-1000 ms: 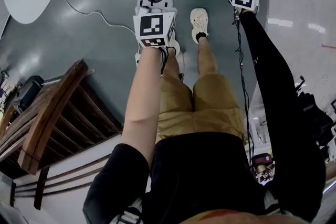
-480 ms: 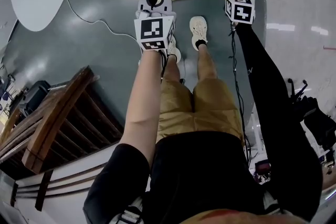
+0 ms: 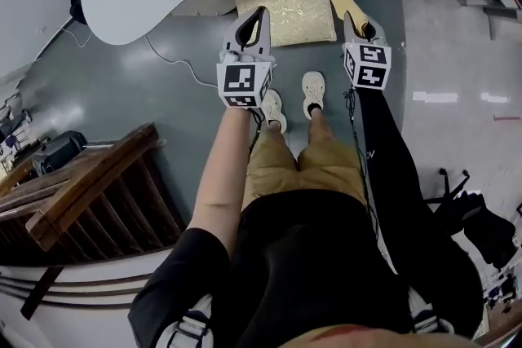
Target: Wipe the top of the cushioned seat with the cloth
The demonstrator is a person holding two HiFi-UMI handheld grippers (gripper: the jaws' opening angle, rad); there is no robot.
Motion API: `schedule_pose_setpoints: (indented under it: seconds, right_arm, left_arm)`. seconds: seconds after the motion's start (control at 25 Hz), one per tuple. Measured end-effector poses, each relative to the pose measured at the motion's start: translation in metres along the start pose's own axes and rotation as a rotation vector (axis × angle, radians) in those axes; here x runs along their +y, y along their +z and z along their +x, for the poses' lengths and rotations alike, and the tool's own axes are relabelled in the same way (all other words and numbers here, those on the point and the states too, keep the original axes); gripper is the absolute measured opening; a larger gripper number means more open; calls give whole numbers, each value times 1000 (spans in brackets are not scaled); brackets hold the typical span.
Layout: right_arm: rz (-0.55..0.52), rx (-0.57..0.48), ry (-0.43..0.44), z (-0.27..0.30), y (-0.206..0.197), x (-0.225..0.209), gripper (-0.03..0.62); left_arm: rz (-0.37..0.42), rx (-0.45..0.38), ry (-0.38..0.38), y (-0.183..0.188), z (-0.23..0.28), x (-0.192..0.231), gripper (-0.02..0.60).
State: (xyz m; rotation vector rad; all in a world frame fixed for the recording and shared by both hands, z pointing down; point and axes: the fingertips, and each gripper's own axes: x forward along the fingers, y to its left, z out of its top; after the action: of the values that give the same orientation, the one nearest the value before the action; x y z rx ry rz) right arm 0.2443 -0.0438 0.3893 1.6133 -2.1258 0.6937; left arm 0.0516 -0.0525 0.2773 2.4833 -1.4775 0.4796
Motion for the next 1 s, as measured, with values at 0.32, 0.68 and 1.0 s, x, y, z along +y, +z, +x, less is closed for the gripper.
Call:
schedule_pose_setpoints:
  seconds: [0.32, 0.68, 1.0]
  right_arm:
    - [-120, -265, 31, -65, 150, 16, 55]
    - [-230, -400, 13, -127, 228, 37, 55]
    - [-286, -504, 2, -152, 279, 31, 55]
  left_arm:
    - [30, -128, 77, 124, -34, 13, 8]
    - [72, -302, 92, 215, -79, 20, 8]
    - [112, -390, 55, 249, -70, 4, 8]
